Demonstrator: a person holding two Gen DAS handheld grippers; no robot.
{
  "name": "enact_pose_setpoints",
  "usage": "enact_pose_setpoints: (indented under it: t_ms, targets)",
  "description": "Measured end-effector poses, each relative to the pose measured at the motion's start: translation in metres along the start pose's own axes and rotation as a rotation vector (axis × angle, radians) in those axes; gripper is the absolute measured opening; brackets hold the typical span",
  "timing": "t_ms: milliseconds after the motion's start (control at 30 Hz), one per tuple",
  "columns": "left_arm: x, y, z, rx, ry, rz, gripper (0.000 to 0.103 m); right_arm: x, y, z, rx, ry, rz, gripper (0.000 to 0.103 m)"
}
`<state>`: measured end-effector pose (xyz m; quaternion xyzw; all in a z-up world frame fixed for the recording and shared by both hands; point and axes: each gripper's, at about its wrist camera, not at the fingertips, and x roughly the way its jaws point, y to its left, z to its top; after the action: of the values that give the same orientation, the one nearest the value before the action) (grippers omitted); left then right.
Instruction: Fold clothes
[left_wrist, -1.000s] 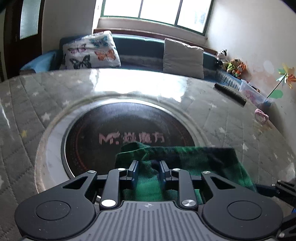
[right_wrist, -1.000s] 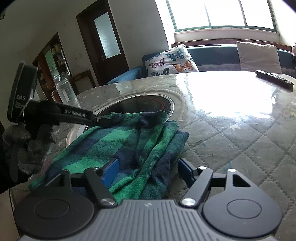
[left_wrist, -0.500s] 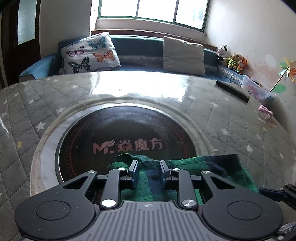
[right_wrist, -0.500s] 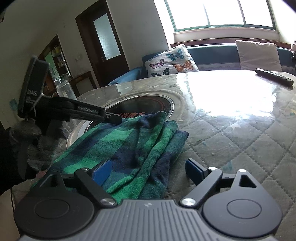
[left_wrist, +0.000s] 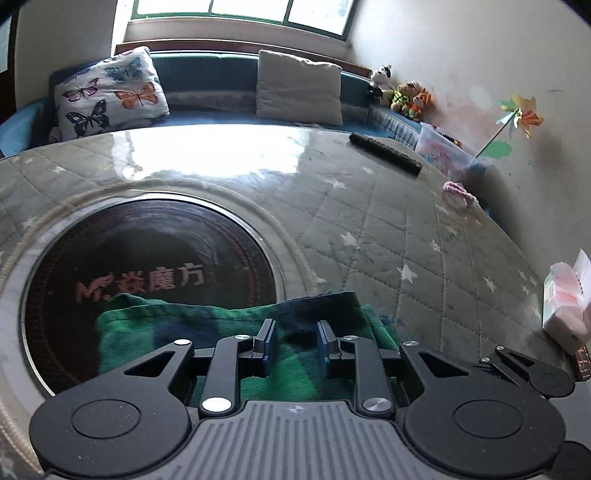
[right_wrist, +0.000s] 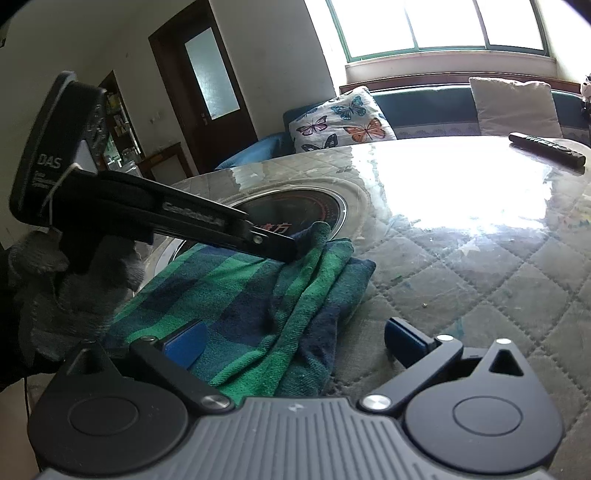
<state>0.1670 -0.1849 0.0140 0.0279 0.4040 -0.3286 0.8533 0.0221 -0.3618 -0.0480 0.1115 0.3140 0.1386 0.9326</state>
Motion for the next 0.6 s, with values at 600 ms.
enact_pose_setpoints:
  t_ms: [600]
  targets:
    - [-0.087, 0.022, -0.029, 0.017, -0.085, 0.077, 0.050, 0.002, 0.000, 0.001, -0.001, 0.003, 0.000, 0.103]
